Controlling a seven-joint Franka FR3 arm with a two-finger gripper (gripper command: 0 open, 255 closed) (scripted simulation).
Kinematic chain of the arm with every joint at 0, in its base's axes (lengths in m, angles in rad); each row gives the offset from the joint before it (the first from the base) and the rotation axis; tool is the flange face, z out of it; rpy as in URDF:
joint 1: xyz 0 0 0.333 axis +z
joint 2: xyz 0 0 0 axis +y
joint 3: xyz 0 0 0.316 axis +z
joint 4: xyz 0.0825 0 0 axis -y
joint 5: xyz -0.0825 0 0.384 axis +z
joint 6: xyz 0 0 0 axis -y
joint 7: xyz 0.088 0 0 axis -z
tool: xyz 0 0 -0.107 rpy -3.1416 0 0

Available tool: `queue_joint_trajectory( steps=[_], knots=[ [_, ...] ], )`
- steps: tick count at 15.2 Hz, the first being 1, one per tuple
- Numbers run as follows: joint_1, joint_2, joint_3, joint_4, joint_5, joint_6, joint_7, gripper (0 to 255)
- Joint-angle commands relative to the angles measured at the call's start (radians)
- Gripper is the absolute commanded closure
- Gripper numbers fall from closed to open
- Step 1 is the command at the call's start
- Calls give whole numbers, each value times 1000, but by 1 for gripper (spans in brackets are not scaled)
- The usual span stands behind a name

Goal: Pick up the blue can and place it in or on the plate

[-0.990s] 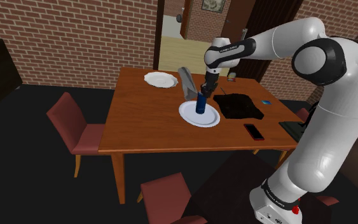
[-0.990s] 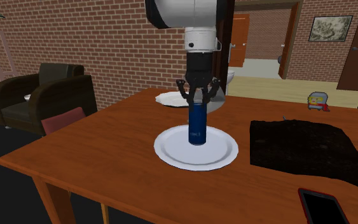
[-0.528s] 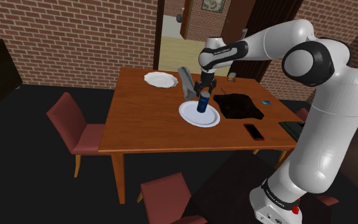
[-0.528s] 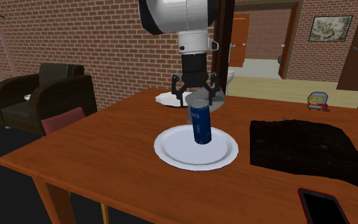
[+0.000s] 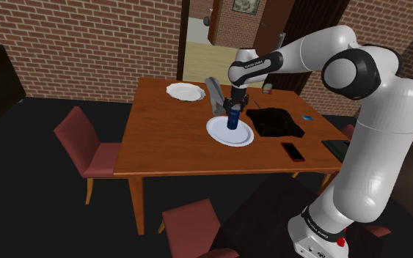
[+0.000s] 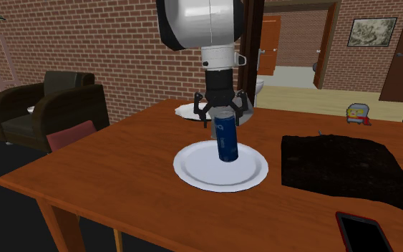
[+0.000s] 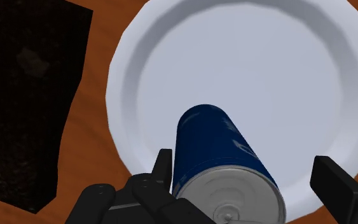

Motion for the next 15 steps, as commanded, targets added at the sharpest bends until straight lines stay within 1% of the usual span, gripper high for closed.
queue_joint_trajectory(
  steps=[1,3,4,12,15],
  knots=[
    [0,0,0,0,0,1,0,0],
    [0,0,0,0,0,1,0,0],
    [0,0,0,0,0,1,0,255],
    [-1,0,0,-3,0,3,-1,255],
    [1,-12,-1,10,-3,-22,1,255]
  ],
)
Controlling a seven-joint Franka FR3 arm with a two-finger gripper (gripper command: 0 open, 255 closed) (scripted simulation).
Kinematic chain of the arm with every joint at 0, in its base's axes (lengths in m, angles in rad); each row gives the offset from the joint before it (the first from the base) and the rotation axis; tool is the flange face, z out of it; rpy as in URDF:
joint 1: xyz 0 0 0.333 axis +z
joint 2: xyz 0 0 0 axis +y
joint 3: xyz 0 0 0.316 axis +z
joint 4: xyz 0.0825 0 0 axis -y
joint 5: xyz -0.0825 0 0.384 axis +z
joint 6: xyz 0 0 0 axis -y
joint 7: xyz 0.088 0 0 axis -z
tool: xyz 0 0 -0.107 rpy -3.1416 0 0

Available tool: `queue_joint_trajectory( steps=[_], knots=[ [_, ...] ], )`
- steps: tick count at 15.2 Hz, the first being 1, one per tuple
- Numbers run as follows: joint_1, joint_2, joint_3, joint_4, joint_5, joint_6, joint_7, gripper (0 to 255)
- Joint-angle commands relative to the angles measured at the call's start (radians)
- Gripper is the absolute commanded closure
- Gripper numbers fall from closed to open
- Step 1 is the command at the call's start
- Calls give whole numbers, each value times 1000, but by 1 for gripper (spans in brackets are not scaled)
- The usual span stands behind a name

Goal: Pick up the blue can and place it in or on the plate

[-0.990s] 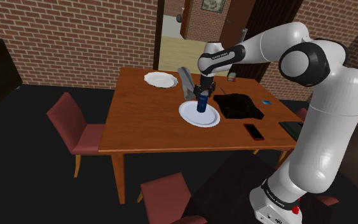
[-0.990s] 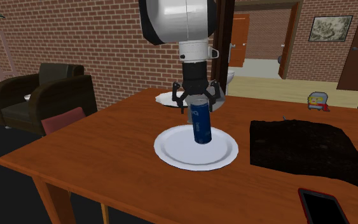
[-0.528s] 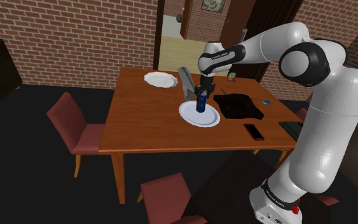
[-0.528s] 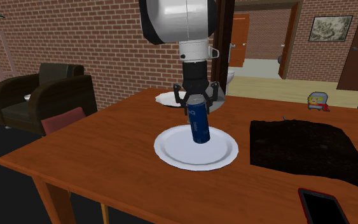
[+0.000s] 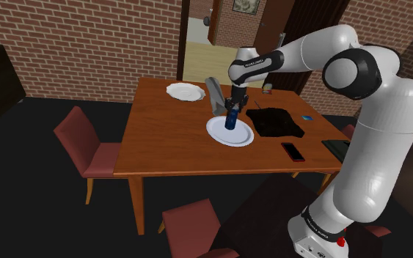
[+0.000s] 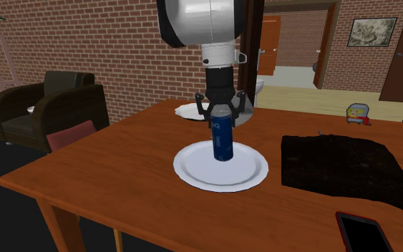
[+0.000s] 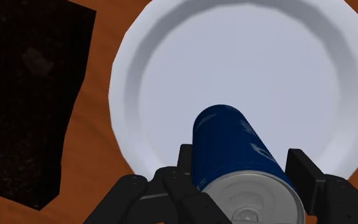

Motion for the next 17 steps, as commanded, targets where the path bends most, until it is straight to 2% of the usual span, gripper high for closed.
queue_joint_trajectory(
  steps=[1,14,17],
  knots=[
    [2,-12,-1,9,-3,-21,2,255],
    [7,-71,-6,98,-19,-167,4,255],
    [19,-152,-7,108,-41,-256,17,255]
  ],
)
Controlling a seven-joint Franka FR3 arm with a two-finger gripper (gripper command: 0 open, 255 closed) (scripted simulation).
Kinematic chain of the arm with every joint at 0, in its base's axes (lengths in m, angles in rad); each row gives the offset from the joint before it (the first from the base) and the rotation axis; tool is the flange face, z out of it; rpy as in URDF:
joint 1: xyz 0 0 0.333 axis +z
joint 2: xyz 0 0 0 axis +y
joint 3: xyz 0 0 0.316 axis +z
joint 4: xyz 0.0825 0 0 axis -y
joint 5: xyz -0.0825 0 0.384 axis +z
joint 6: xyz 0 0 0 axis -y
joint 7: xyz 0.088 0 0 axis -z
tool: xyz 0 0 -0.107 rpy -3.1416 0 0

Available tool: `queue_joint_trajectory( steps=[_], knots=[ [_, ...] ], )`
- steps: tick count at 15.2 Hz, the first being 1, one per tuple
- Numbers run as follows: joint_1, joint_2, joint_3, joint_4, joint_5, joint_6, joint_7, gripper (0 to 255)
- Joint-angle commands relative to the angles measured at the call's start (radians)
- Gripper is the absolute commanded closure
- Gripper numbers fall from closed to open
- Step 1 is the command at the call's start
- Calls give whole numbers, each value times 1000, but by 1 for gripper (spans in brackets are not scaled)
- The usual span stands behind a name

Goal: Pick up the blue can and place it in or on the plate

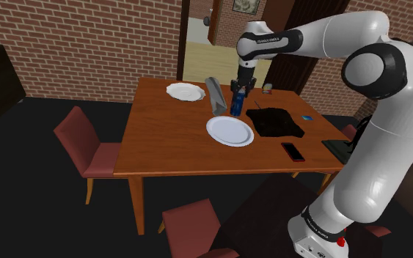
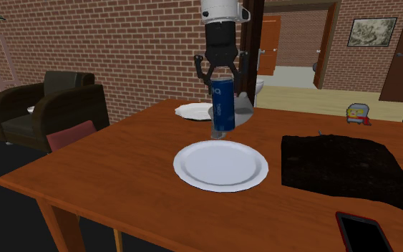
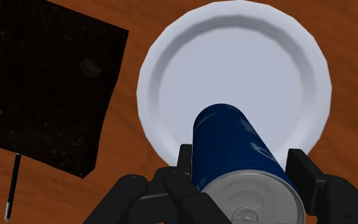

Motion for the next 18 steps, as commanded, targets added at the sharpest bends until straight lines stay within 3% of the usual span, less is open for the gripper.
queue_joint_trajectory(
  steps=[1,18],
  knots=[
    [5,-27,1,-10,-8,-17,7,255],
    [0,42,5,-155,10,194,7,255]
  ],
)
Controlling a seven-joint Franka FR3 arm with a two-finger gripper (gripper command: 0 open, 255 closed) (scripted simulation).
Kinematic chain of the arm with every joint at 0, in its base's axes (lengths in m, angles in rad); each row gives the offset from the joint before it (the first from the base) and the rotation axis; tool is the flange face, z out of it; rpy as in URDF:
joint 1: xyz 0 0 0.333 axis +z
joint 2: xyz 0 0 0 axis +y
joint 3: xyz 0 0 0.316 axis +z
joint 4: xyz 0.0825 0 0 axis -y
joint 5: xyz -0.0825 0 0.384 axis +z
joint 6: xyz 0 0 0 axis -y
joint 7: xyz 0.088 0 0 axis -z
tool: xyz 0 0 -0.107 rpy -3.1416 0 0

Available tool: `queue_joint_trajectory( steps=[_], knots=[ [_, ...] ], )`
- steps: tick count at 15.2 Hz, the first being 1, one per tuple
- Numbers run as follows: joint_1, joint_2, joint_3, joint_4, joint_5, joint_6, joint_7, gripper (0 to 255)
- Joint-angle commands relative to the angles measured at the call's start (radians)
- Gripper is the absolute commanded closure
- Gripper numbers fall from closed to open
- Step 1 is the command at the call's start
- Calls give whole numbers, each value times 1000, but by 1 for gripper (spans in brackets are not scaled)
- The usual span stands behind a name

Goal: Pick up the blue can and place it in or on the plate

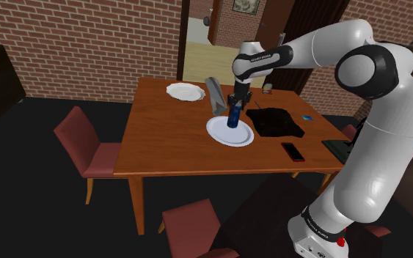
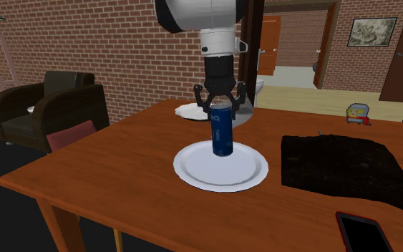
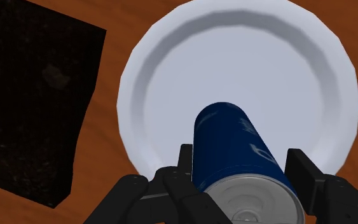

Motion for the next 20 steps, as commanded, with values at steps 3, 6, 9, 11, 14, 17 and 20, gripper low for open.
queue_joint_trajectory(
  steps=[3,6,9,11,14,17,20],
  knots=[
    [-2,19,2,-30,5,49,-1,255],
    [-2,24,2,-34,7,59,-1,255],
    [-2,24,2,-34,7,59,-1,255],
    [-2,24,2,-34,7,59,-1,255],
    [-2,24,2,-34,7,59,-1,0],
    [-2,24,2,-34,7,59,-1,0],
    [2,-1,1,4,0,-3,3,0]
  ],
)
